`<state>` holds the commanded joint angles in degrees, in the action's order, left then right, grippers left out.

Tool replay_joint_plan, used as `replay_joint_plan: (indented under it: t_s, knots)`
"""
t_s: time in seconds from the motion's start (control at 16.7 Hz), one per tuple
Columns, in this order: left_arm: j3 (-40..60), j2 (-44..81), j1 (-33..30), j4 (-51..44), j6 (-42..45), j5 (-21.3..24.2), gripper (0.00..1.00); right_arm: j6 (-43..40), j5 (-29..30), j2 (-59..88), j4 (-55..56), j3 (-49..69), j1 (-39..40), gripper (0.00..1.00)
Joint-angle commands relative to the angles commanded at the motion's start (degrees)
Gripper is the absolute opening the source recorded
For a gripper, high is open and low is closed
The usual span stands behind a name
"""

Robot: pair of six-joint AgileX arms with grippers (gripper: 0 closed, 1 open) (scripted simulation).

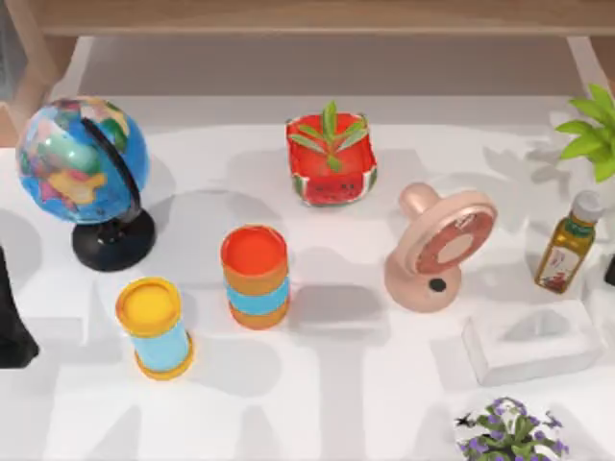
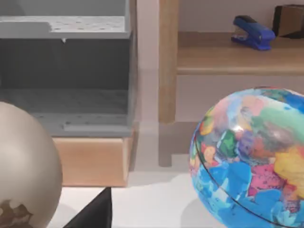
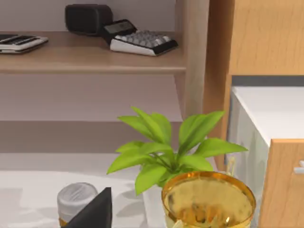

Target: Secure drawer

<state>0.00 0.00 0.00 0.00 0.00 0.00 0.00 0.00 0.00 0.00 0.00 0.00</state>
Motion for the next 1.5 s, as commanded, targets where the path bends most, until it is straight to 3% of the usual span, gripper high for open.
replay_joint_plan:
  t_s: [0.36, 1.14, 1.5]
  knots:
    - [0.00, 0.00, 0.00, 0.00, 0.00, 0.00, 1.00, 0.17, -4.07, 6.36, 3.82, 4.37, -3.78, 1.00]
    - [0.00, 0.00, 0.00, 0.00, 0.00, 0.00, 1.00, 1.09, -30.61, 58.51, 27.24, 31.58, -30.33, 1.00]
    - [0.00, 0.00, 0.00, 0.00, 0.00, 0.00, 1.00, 1.01, -33.83, 65.54, 30.63, 35.48, -34.37, 1.00]
